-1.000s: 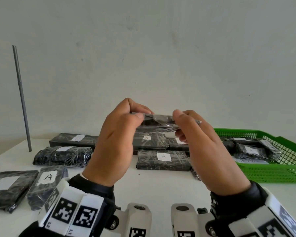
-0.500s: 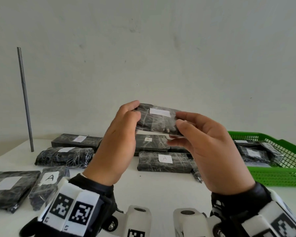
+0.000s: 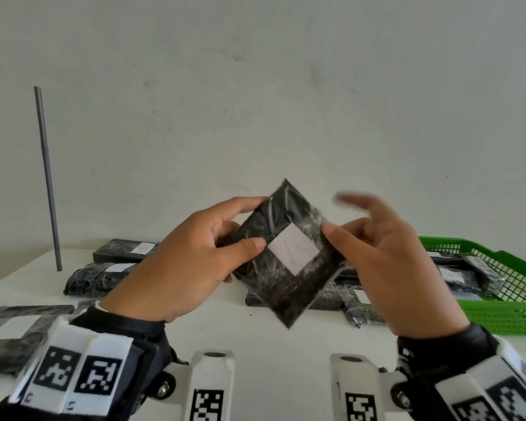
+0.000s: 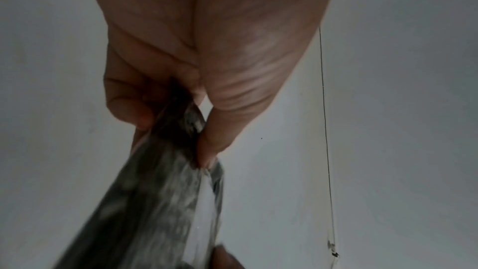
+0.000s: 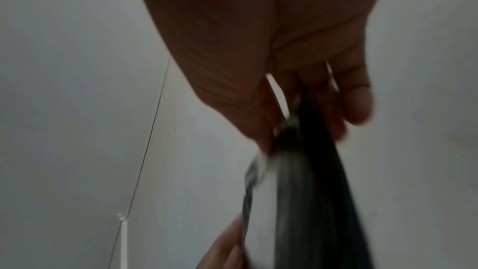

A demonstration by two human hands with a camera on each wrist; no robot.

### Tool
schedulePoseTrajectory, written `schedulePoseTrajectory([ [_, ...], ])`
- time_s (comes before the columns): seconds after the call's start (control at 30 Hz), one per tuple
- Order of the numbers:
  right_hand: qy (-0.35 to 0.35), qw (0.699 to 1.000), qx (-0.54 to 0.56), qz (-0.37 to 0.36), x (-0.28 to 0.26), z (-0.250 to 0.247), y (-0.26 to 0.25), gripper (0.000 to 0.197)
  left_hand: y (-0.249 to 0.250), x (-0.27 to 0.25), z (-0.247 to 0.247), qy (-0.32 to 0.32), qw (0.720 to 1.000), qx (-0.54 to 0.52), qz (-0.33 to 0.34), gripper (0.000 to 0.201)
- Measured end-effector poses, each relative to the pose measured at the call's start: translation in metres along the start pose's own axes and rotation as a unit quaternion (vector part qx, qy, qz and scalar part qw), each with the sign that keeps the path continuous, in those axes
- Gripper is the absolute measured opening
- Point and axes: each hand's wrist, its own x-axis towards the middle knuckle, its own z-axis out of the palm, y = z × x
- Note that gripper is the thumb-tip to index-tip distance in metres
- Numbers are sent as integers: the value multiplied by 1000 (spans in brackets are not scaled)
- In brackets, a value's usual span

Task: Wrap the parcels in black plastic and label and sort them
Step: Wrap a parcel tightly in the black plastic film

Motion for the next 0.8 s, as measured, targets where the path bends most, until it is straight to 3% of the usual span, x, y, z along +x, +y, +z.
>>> schedulePoseTrajectory([
  [0.03,-40,999,-20,5,0,-4,-1,13,-1,0,-3,15,1000,8,0,36],
  [0.1,-96,995,-35,23,1,-7,3,12,-7,3,-7,77,997,18,-9,31],
  [0.2,-38,998,30,30,0,2,7,12,-17,6,-8,143,988,3,-50,42],
  [0.3,34,992,111,50,-1,19,7,10,-22,7,-11,142,987,-36,-73,29],
  [0.4,17,985,157,68,-3,37,6,13,-27,9,-19,163,983,-52,-66,11],
  [0.53,-1,985,126,116,8,55,21,21,-34,11,-29,161,981,-51,-99,7],
  [0.7,70,972,93,202,41,60,54,17,-67,27,-64,123,967,124,-186,13],
  [0.8,27,956,136,258,53,68,66,13,-88,41,-83,95,943,247,-200,17],
])
